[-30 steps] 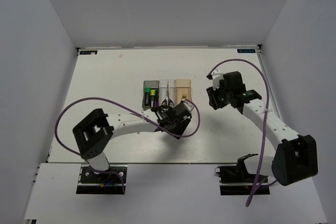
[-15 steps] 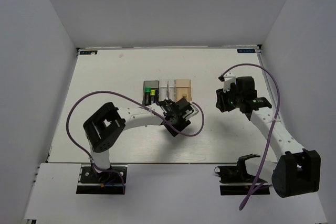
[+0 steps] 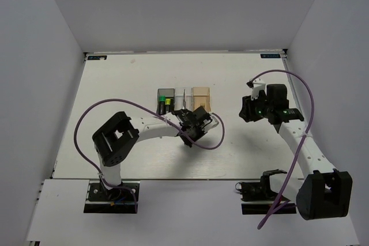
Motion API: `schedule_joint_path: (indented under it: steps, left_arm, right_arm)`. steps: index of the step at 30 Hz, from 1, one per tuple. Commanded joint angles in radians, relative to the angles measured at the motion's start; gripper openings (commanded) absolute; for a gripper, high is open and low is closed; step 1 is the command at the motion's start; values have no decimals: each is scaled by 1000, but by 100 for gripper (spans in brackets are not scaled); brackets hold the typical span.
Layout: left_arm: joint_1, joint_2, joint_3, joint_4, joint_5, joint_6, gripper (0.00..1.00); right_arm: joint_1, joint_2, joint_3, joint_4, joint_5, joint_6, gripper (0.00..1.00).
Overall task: Sort the stationery into containers
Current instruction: Pick up the stationery from the center of the board, then place the stationery in the storage box.
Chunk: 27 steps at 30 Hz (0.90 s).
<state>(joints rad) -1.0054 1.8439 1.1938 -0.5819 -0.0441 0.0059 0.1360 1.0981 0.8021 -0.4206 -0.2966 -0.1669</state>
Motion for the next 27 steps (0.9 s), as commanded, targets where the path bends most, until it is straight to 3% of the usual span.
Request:
schedule_joint_path:
  steps: [1, 4, 5, 6, 7, 8, 20, 24, 27]
  left_arm:
    - [-35, -80, -8, -21, 43, -47, 1]
    - [-41, -135, 73, -53, 41, -70, 1]
    - [-41, -147, 116, -59, 29, -84, 1]
    - [-35, -150, 156, -61, 20, -105, 1]
    - [-13, -149, 179, -62, 18, -113, 1]
    - [-4, -144, 220, -58, 10, -130, 1]
    - [148, 161, 679, -145, -99, -222, 4]
    - [177, 244, 744, -160, -85, -242, 11]
    - [198, 270, 736, -153, -85, -264, 15]
  right_arm:
    - [-21, -27, -11, 0, -42, 10, 48]
    - [-27, -30, -7, -10, -52, -5, 89]
    - [-30, -32, -6, -17, -70, -25, 87]
    - [-32, -29, -4, -23, -87, -39, 70]
    - [-35, -29, 0, -32, -104, -55, 27]
    - [-36, -29, 3, -44, -104, -57, 0]
    - [-73, -52, -17, -23, -107, -33, 4]
    - [-85, -58, -23, -24, -131, -31, 18]
    - [-98, -60, -20, -30, -141, -33, 36]
